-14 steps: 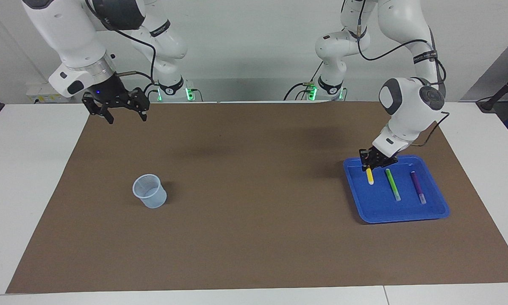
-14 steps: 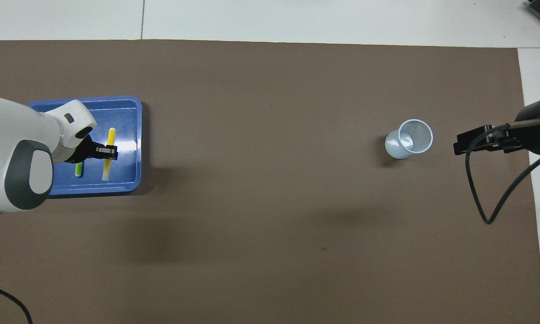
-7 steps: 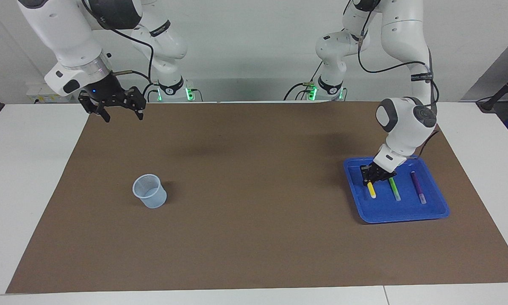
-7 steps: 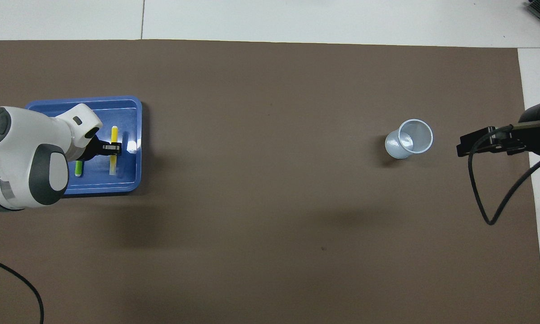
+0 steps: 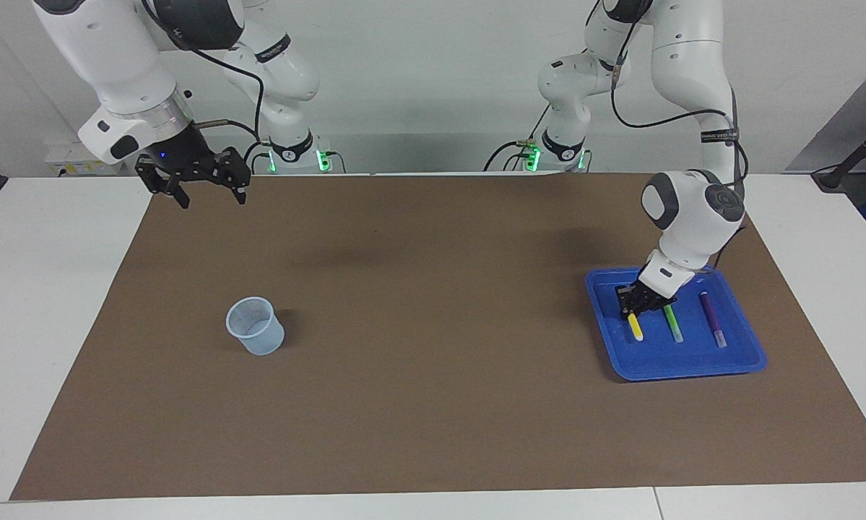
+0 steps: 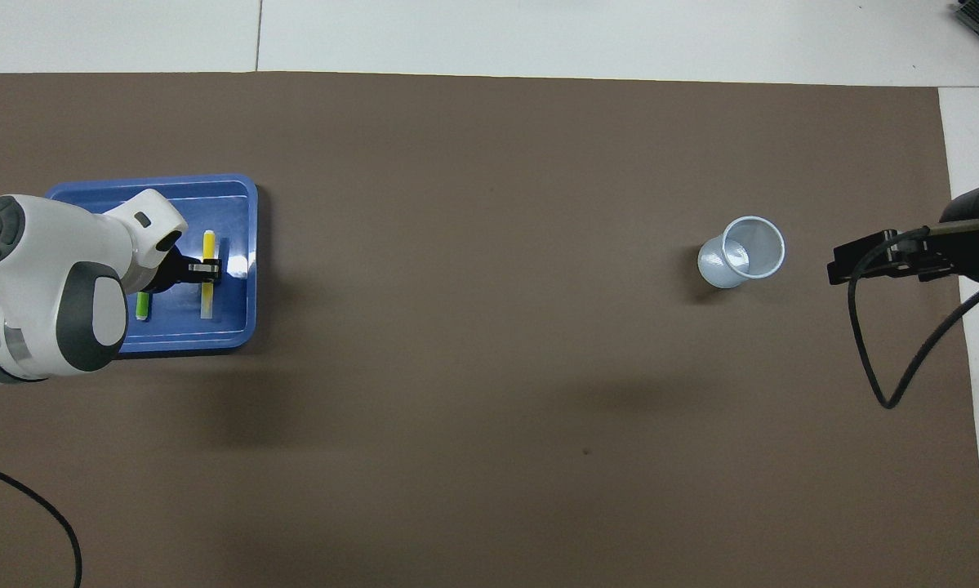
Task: Right arm passes pens to left for tray arrangement
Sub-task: 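Lower the yellow pen into the tray and open the left gripper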
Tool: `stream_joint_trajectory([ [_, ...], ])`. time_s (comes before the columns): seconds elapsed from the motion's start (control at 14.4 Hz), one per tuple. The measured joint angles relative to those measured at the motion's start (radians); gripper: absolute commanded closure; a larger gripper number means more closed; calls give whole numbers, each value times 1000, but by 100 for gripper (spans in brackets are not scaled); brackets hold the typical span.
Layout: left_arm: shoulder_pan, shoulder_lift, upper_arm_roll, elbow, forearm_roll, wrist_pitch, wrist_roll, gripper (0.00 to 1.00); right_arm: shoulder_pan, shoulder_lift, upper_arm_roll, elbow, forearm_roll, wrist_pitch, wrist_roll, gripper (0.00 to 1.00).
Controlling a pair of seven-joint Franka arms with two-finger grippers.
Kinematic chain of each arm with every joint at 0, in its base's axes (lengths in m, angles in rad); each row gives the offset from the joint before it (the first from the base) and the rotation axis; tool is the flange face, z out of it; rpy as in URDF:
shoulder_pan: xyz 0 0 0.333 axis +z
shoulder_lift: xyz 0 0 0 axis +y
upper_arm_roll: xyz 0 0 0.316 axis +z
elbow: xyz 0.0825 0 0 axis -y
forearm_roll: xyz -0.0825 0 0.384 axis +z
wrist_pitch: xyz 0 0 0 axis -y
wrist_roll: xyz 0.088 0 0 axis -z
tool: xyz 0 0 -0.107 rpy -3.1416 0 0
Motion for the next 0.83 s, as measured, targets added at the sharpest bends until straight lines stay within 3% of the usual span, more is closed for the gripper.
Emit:
stream_joint_trajectory([
  [0.07, 0, 2, 0, 0, 0, 6, 0, 91, 0, 0, 0, 0, 0, 0, 0, 0],
  [0.21, 0, 4, 0, 0, 1, 8, -11, 58, 0, 0, 0, 0, 0, 0, 0, 0],
  [0.35, 0, 5, -2, 0, 1, 9, -25, 42, 0, 0, 0, 0, 0, 0, 0, 0],
  [0.83, 0, 7, -2, 0, 2, 10, -33, 42, 0, 0, 0, 0, 0, 0, 0, 0],
])
